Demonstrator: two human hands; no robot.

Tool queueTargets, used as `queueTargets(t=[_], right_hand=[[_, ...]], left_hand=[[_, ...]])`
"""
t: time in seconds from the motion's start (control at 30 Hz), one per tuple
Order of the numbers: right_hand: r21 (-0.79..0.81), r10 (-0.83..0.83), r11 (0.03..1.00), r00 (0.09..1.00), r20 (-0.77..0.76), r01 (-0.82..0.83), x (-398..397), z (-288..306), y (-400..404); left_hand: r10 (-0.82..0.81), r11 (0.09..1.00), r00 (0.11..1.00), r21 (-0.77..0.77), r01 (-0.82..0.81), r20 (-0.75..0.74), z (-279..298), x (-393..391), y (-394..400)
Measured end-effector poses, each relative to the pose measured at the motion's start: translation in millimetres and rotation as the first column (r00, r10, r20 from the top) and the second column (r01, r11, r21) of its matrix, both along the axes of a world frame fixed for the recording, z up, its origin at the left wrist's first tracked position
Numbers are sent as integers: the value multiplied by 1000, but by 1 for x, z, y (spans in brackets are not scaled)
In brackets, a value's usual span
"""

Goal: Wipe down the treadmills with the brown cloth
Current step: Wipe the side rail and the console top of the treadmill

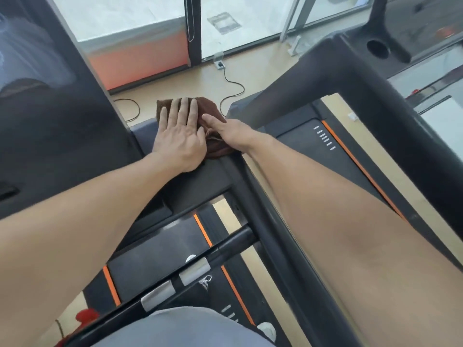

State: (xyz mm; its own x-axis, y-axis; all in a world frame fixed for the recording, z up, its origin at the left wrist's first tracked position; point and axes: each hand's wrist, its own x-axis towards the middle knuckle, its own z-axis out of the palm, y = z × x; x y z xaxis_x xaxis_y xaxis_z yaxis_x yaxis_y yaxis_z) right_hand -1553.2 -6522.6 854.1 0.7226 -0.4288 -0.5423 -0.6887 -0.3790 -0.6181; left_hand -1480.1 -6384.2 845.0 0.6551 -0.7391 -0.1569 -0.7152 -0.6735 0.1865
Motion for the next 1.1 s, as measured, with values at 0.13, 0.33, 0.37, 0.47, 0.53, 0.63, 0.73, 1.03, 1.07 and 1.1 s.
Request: queueTargets(t=[0.13, 0.33, 0.37, 0.47, 0.53, 0.63, 0.73, 1.03, 1.07, 1.1], right_hand=[[65, -63, 996, 998, -11, 63, -56, 8, 10], [184, -79, 978, 991, -112, 99, -163, 23, 29], [177, -69, 980, 990, -127, 91, -179, 23, 32], [141, -11, 989, 988, -153, 33, -224, 19, 38], [134, 58, 990, 987, -149, -38, -253, 14, 40], [128, 163, 981, 979, -125, -147, -288, 16, 39], [185, 261, 956, 945, -196, -226, -309, 26, 37], [-415, -111, 905, 994, -24, 91, -322, 6, 122], [-478, -88, 874, 996, 9, 82, -321, -1, 126], [-548, -37, 836, 999, 22, 43, -315, -7, 127]], left_hand=[[-43, 999, 995, -4, 43, -94, 4, -43, 4], [-77, 997, 985, -41, 71, -152, 1, -141, 18], [-78, 996, 983, -49, 71, -164, 0, -158, 22], [-56, 994, 958, -104, 28, -281, -8, -210, 38], [-27, 990, 945, -141, -20, -326, -14, -245, 52], [-18, 971, 933, -229, -69, -360, -16, -300, 71], [-1, 915, 783, -317, -251, -622, -20, -363, 92], [-92, 389, -94, 51, -920, -991, -11, -384, 74], [-85, 386, -118, 77, -919, -989, -11, -379, 74], [-68, 379, -126, 91, -921, -990, -9, -372, 74]])
